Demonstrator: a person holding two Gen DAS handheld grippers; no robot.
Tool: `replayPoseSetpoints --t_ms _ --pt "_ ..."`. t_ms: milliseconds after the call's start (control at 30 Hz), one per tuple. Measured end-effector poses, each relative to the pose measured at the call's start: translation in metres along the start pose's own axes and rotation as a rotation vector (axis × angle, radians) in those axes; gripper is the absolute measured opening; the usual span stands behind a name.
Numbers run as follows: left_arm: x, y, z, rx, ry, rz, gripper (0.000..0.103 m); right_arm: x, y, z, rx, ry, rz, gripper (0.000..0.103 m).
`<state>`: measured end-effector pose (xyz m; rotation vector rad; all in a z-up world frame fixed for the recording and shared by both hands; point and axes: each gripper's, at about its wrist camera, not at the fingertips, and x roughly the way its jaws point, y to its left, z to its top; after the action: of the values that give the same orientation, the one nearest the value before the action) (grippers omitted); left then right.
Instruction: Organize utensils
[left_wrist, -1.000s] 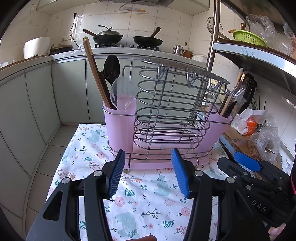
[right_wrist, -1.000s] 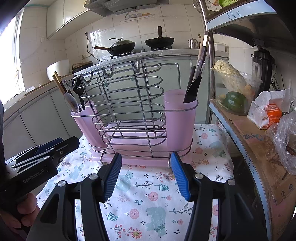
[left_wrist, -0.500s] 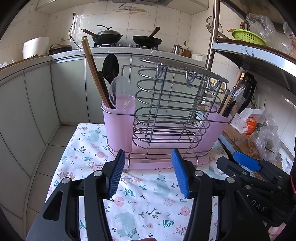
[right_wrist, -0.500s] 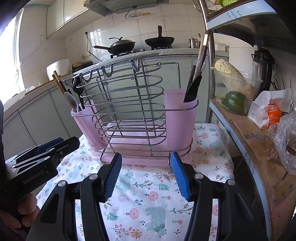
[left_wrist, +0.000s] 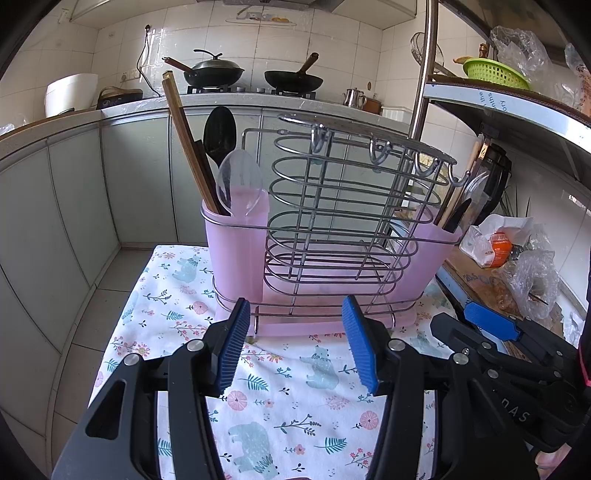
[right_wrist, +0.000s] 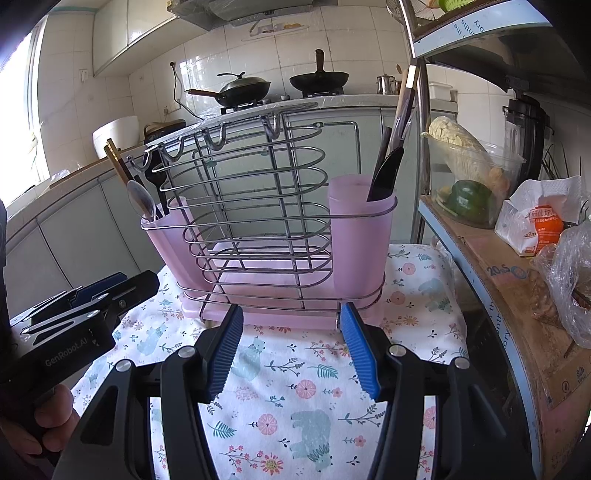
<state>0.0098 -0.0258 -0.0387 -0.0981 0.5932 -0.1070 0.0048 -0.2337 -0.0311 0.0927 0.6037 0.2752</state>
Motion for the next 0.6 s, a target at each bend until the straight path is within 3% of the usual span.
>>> replayPoseSetpoints --t_ms 600 --pt "0.0024 0.0001 -0.0030 0.002 0.007 -0.007 0.052 0.0019 -0.0024 -0.0029 -0.001 0.008 0.001 0.055"
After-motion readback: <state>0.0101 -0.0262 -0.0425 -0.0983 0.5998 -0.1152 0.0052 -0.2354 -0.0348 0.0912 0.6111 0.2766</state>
